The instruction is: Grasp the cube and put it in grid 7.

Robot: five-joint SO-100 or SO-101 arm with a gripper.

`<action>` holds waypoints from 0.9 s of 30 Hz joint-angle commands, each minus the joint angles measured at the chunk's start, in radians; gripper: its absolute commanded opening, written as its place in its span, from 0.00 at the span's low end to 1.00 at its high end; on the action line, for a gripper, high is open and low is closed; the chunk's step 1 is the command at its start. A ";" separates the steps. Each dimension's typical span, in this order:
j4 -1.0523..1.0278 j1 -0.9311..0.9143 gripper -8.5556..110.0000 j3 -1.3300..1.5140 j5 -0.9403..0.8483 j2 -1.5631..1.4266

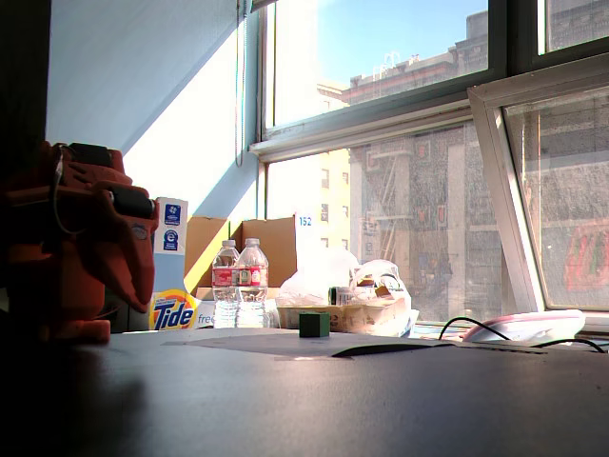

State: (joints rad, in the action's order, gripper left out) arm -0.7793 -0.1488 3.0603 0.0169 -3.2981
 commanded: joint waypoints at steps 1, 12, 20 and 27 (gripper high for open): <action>-0.018 -0.195 0.07 0.072 0.109 -0.002; -0.043 -0.281 0.07 0.072 0.222 -0.002; -0.043 -0.281 0.07 0.072 0.222 -0.002; -0.043 -0.281 0.07 0.072 0.222 -0.002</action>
State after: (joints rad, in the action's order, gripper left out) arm -0.8207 -0.4264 3.0603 0.2362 -3.2981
